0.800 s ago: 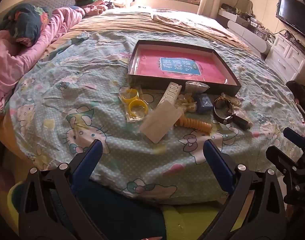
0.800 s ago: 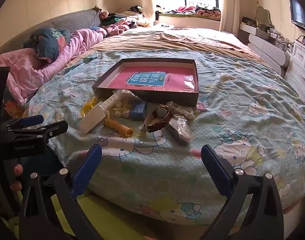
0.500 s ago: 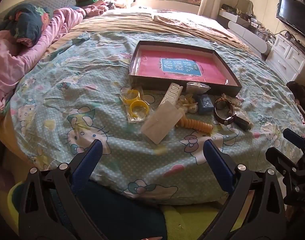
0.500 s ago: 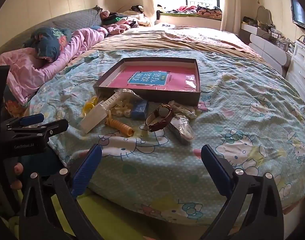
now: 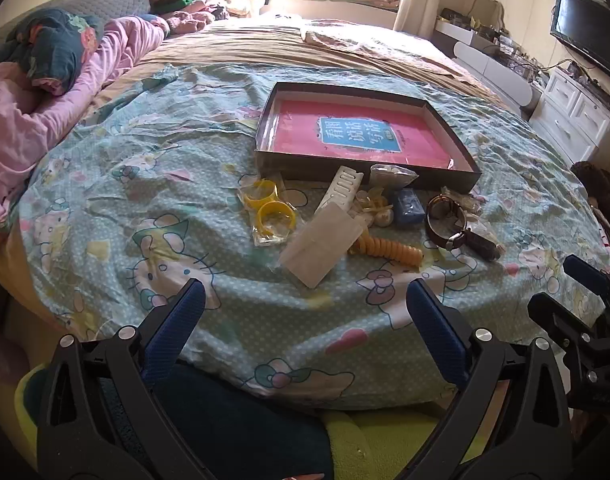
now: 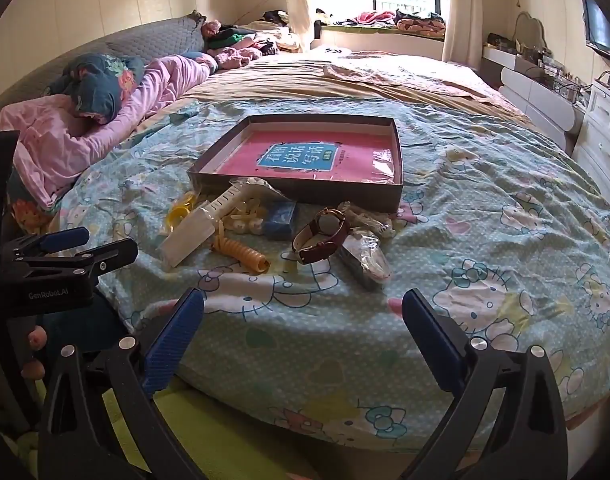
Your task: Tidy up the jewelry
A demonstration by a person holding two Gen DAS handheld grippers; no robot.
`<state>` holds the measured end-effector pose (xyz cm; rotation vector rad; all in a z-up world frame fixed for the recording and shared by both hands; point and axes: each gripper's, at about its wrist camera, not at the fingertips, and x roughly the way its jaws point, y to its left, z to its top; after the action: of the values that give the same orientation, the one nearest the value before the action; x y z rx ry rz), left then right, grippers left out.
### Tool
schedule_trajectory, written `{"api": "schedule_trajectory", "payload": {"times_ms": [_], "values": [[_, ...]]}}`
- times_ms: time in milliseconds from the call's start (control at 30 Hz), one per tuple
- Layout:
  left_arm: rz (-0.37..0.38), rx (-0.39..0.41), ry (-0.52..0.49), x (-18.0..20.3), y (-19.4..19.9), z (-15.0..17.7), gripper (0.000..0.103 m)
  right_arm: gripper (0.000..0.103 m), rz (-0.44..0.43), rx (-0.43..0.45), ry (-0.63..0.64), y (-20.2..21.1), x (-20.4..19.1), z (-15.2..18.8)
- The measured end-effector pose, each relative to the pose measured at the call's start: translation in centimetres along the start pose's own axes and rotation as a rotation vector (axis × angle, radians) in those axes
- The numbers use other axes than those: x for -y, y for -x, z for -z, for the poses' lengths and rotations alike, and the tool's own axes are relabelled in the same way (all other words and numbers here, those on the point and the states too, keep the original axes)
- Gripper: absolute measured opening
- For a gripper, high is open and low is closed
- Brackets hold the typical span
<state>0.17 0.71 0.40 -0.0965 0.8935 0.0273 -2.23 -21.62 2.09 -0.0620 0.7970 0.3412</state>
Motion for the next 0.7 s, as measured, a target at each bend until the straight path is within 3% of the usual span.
{"api": "schedule_trajectory", "payload": {"times_ms": [700], "values": [[-0.006, 0.006, 0.002, 0.33, -0.01, 0.28, 0.094, 0.099, -0.009, -0.001, 0.005, -0.29, -0.34, -0.17]]}}
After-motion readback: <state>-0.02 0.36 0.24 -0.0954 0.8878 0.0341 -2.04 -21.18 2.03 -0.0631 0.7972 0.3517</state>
